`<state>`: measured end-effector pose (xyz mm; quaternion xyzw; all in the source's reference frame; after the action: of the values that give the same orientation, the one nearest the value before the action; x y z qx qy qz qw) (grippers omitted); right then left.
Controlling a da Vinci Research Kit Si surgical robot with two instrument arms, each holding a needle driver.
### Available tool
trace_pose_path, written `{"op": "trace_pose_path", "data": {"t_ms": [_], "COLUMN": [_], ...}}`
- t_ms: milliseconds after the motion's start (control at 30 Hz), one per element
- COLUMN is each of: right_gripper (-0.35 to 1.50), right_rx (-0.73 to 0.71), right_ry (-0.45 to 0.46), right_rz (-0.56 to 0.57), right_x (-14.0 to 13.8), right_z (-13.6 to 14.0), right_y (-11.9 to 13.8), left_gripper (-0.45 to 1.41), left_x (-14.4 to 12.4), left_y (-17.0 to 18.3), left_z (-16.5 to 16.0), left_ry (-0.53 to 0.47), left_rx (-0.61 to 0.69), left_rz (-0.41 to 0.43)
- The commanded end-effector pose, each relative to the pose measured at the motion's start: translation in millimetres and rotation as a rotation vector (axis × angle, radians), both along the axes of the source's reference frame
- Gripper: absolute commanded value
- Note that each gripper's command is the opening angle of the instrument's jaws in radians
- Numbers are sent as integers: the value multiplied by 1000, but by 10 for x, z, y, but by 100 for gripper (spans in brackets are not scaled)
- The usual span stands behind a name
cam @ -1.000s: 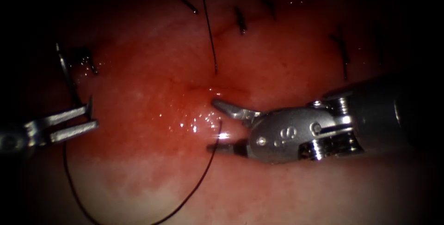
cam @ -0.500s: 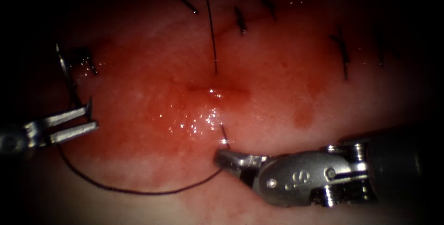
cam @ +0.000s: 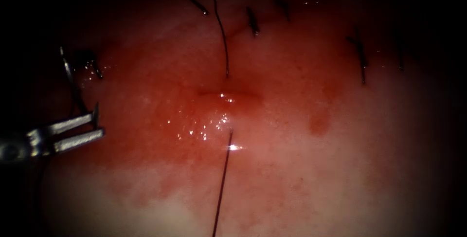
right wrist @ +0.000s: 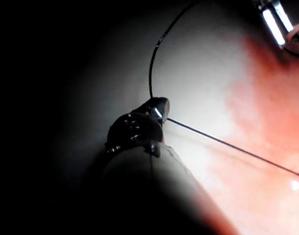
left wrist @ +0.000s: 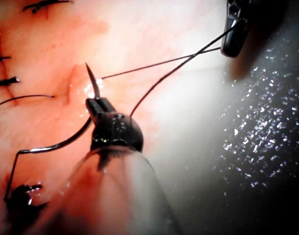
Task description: Wound Closure
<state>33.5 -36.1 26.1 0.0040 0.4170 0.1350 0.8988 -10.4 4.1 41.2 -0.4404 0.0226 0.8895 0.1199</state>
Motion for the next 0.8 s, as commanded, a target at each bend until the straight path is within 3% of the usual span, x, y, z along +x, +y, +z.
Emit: {"op": "trace_pose_path", "data": {"t_ms": [33, 100, 167, 200, 267, 300, 400, 433, 467, 533, 800], "right_gripper": [-35, -25, 59, 120, 141, 148, 148, 148, 148, 148, 148], "right_rx": [-22, -30, -71, -116, -173, -238, -239, -253, -253, -285, -300], "right_ry": [23, 38, 43, 56, 79, 118, 127, 119, 119, 96, 50], "right_rz": [-30, -48, -74, -83, -79, -65, -63, -57, -57, -65, -72], "right_x": [8, 9, 6, 2, -4, -16, -29, -44, -44, -54, -46], "right_z": [-4, -5, -2, 6, 14, 26, 38, 57, 57, 95, 160], "right_y": [-10, -7, 1, 16, 33, 55, 75, 102, 102, 133, 156], "left_gripper": [-45, -45, -45, -45, -45, -45, -45, -45, -45, -45, -45], "left_x": [-6, -6, -6, -6, -6, -5, -3, -2, -2, -2, -2], "left_y": [-10, -10, -11, -11, -10, -10, -10, -10, -10, -10, -11], "left_z": [5, 5, 6, 6, 6, 7, 8, 9, 9, 12, 14], "left_ry": [-1, 1, 1, 1, -2, -2, -2, 1, 1, 3, 6], "left_rx": [2, 3, 4, 4, 5, 5, 3, 3, 3, 1, 2], "left_rz": [2, 3, 7, 7, 9, 9, 10, 12, 12, 10, 14]}}
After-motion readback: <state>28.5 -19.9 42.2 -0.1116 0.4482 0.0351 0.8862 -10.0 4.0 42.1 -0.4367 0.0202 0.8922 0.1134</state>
